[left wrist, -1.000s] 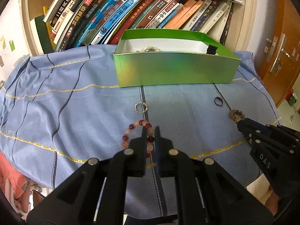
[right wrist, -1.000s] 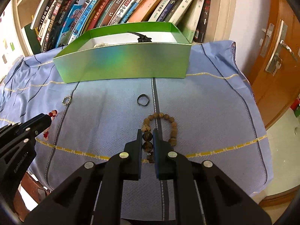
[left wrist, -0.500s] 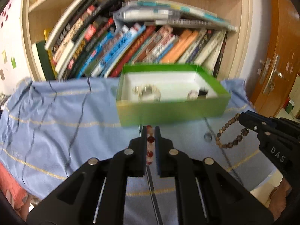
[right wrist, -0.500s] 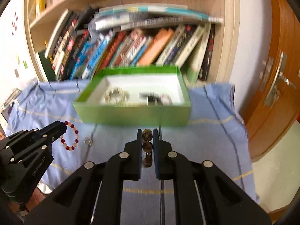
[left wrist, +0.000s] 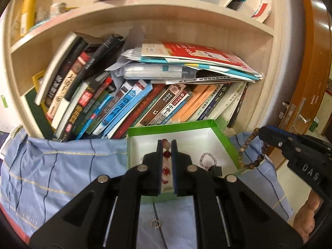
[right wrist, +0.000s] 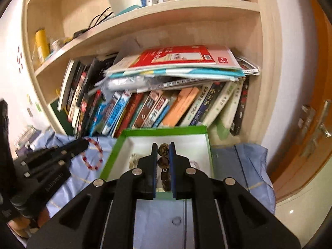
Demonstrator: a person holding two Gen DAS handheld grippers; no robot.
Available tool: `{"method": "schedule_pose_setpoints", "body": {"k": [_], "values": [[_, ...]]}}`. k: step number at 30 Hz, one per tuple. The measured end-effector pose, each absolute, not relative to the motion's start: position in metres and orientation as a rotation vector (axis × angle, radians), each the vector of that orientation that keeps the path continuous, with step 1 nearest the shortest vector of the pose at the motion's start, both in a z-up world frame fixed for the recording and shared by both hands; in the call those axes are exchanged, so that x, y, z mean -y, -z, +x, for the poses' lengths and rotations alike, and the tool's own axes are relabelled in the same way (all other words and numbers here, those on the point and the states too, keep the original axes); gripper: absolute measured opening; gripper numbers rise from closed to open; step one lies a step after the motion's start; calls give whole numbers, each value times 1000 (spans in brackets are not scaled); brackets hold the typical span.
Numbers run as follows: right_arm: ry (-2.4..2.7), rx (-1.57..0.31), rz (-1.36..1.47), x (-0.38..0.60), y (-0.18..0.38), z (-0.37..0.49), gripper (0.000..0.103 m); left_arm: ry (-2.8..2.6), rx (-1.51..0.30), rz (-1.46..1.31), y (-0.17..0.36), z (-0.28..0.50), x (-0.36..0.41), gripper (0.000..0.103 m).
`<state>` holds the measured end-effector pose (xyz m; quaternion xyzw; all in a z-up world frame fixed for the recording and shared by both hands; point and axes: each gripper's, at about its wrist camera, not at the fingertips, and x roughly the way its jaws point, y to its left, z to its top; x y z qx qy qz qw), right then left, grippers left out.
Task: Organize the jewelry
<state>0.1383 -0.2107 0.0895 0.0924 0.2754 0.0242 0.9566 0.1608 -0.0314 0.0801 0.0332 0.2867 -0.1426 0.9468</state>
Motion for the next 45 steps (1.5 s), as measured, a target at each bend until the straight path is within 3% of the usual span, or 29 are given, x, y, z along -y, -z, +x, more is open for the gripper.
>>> {"method": "schedule_pose_setpoints", "body": {"k": [4, 15, 16, 17, 19, 20, 24, 28, 31, 35, 40, 43, 45], "values": [[-6, -616, 160, 211, -79, 176, 11, 265, -638, 95, -68, 196, 45, 8], [88, -841, 113, 208, 17, 244, 12, 191, -837, 107, 20, 259, 52, 8], [86, -849, 109, 208, 19, 243, 20, 193, -832, 108, 20, 259, 51, 16], [86, -851, 109, 209, 17, 239, 34, 203, -822, 110, 19, 258, 51, 39], [79, -811, 126, 213, 7, 224, 60, 193, -781, 110, 11, 251, 46, 70], [73, -780, 132, 216, 1, 211, 62, 173, -723, 115, 2, 240, 40, 70], [53, -716, 141, 229, -7, 147, 62, 105, -639, 158, -12, 193, 17, 72], [0, -784, 178, 239, 34, 90, 62, 123, -621, 90, 10, 126, -19, 84], [-27, -881, 141, 228, 73, 89, 62, 135, -695, 101, 42, 107, -25, 85], [-60, -967, 111, 207, 105, 109, 42, 99, -835, 68, 84, 114, -32, 85], [-50, -957, 70, 185, 107, 123, 38, 107, -850, 71, 93, 114, -29, 85], [-15, -947, 7, 173, 106, 125, 21, 117, -847, 82, 93, 116, -25, 85], [-19, -942, -22, 166, 105, 120, 19, 124, -850, 85, 94, 119, -20, 85]]}}
